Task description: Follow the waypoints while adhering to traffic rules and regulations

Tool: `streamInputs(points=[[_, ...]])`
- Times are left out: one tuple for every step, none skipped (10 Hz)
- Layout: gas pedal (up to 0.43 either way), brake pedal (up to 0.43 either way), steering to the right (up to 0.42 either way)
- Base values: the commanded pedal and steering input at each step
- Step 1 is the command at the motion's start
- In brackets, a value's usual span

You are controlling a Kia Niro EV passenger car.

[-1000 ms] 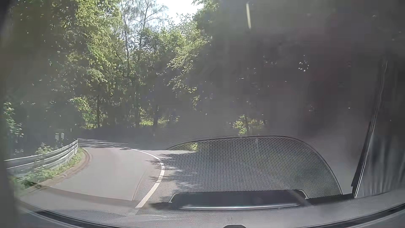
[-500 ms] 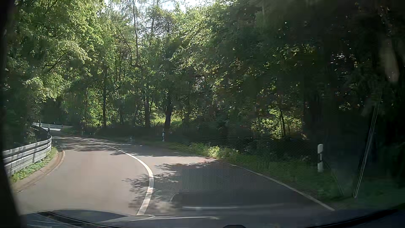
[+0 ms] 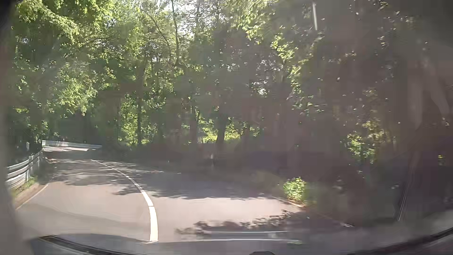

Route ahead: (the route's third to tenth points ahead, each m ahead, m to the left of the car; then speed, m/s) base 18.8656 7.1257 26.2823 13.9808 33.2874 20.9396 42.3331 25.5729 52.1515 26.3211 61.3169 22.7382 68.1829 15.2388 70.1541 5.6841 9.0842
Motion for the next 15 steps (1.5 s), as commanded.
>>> streamInputs(points=[[0.11, 0.0, -0.206], [0.118, 0.0, -0.217], [0.13, 0.0, -0.216], [0.189, 0.0, -0.209], [0.209, 0.0, -0.2], [0.228, 0.0, -0.194], [0.228, 0.0, -0.19], [0.228, 0.0, -0.19], [0.24, 0.0, -0.189], [0.248, 0.0, -0.189], [0.248, 0.0, -0.185], [0.248, 0.0, -0.182], [0.248, 0.0, -0.182], [0.248, 0.0, -0.18], [0.248, 0.0, -0.172]])
